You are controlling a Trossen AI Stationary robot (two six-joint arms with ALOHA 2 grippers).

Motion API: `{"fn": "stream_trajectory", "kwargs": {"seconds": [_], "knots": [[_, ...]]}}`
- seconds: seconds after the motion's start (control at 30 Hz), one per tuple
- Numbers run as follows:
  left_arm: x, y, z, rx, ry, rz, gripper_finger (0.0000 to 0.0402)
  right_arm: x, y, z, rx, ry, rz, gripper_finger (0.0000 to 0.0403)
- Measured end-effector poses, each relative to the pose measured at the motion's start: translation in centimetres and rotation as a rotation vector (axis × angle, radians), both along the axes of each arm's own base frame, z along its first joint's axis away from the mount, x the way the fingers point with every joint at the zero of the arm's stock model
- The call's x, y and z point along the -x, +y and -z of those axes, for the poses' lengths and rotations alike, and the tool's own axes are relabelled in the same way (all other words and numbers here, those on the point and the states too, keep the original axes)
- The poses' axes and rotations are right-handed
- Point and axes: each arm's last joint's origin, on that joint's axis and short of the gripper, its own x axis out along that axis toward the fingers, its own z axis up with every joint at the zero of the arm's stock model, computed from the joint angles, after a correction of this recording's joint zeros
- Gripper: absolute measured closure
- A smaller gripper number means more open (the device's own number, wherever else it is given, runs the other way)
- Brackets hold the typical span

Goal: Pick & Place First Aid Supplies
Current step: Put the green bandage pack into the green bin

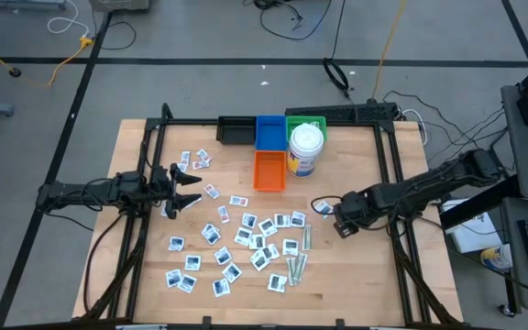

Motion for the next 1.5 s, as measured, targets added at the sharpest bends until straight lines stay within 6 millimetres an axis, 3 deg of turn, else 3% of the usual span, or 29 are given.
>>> {"fn": "stream_trajectory", "kwargs": {"seconds": [0.4,0.97,1.27,1.5], "knots": [[0.0,0.0,0.0,0.000,0.000,0.000,0.0096,-4.8,0.9,-2.1,0.045,-0.049,0.103,0.0248],[0.0,0.0,0.0,0.000,0.000,0.000,0.0096,-14.1,2.9,-3.1,0.051,-0.098,0.253,0.0248],[0.0,0.0,0.0,0.000,0.000,0.000,0.0096,-15.2,4.3,-0.4,0.007,-0.039,0.283,0.0248],[0.0,0.0,0.0,0.000,0.000,0.000,0.0096,-15.1,4.6,0.0,0.013,-0.031,0.299,0.0248]]}}
